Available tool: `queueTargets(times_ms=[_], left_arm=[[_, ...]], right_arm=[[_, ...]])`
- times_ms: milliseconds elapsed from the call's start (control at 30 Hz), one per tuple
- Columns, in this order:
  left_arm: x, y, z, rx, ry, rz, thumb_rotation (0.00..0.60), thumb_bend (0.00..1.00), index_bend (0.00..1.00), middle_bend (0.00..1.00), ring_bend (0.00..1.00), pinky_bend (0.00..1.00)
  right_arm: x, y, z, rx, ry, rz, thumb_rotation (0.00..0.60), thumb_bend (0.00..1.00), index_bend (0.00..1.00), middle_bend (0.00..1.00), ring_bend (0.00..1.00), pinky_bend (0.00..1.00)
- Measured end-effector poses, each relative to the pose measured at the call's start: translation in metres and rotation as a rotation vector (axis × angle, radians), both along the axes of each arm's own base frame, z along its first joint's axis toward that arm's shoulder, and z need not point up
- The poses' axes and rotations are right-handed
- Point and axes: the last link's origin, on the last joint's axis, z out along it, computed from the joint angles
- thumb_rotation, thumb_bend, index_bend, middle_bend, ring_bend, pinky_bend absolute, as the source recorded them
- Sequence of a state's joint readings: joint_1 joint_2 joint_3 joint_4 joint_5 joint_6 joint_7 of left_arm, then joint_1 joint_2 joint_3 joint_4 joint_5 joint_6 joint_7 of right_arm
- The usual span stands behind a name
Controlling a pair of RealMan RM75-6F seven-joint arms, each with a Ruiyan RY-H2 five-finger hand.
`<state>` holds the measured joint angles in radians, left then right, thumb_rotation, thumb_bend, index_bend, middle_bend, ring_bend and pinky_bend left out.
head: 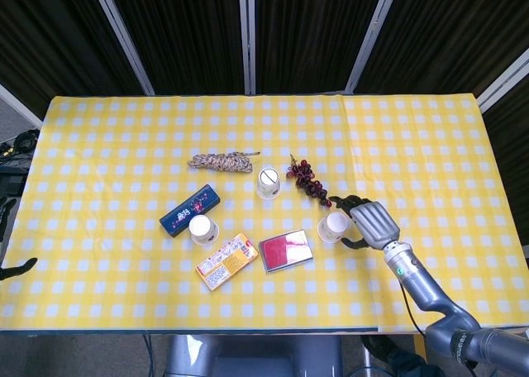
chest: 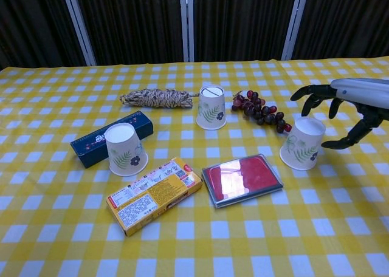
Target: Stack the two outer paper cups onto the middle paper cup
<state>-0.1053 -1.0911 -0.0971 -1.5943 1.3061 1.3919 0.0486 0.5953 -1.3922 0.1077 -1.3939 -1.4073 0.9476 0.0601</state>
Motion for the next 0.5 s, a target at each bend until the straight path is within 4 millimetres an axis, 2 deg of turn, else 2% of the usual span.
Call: queueTargets(times_ms=[267, 500], left_arm=[[-0.001, 0.001, -0.001, -0.001, 0.004, 0.003, 0.6, 0.0, 0.0, 0.0, 0.0, 0.0], [-0.002, 0.001, -0.001, -0.002, 0.002, 0.009, 0.6, 0.0, 0.0, 0.0, 0.0, 0.0]], right_arm=[[0.003, -0.004, -0.01, -0.004, -0.017, 0.005, 0.6, 0.24, 0.32, 0.4, 0.32, 0.47], [0.013, -0.007, -0.005, -0.029, -0.057, 0.03, 0.6, 0.26, 0.35, 0.42, 0.34, 0.48]])
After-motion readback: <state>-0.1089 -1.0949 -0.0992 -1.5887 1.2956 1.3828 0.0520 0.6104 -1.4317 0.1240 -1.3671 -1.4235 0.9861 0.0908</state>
